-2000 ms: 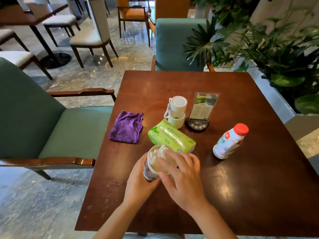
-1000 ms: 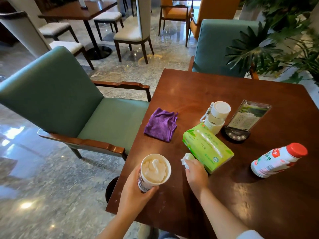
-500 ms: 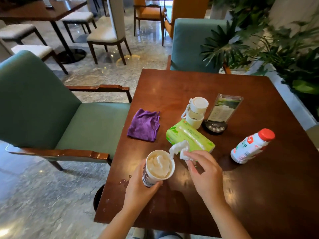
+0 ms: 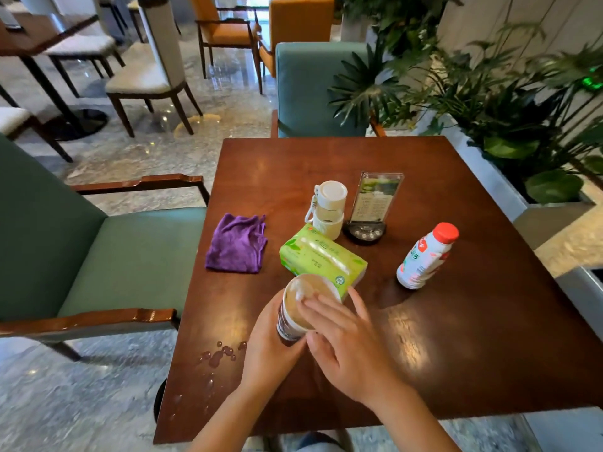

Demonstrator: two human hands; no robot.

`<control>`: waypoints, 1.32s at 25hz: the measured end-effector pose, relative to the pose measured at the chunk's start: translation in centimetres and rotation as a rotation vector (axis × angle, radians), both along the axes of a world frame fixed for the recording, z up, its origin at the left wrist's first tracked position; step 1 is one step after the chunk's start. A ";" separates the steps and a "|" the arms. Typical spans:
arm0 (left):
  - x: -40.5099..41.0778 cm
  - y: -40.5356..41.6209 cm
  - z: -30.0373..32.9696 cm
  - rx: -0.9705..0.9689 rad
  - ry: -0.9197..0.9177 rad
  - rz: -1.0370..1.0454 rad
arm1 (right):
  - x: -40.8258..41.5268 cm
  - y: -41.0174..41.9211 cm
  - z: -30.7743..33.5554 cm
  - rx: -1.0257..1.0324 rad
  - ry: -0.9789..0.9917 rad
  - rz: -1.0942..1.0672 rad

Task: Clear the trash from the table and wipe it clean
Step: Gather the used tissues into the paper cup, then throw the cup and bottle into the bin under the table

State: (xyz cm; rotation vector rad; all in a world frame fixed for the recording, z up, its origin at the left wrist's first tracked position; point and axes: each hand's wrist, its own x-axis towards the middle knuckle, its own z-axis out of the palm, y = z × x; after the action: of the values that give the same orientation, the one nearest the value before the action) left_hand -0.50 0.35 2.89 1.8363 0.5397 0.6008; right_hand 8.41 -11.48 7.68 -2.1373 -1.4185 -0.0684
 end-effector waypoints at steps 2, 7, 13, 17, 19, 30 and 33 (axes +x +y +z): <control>0.2 -0.4 0.8 0.005 -0.018 -0.032 | -0.2 -0.3 -0.5 -0.063 -0.003 0.006; 0.9 -0.9 1.3 -0.002 -0.039 -0.068 | 0.7 -1.5 -0.2 -0.054 0.012 -0.001; 2.2 -1.5 0.0 -0.003 0.045 0.018 | 6.3 -5.0 0.7 0.215 -0.046 -0.182; 2.9 -2.0 0.0 -0.042 0.062 0.043 | 14.7 -7.5 1.7 0.197 -0.225 -0.585; 3.1 -2.2 -0.1 -0.051 0.076 0.052 | 18.8 -8.1 1.7 -0.057 -0.185 -0.688; 3.7 -3.4 -0.1 -0.020 0.124 0.136 | 22.4 -7.7 -2.5 -0.129 0.003 -0.538; 3.9 -3.8 0.0 0.001 0.152 0.170 | 21.7 -7.3 -2.3 -0.056 -0.044 -0.434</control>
State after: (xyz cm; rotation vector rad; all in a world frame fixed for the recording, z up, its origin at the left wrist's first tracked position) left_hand 3.42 -3.41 2.93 1.8588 0.8034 0.5778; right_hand 30.14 -18.78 5.40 -2.4685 -0.9656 -0.2434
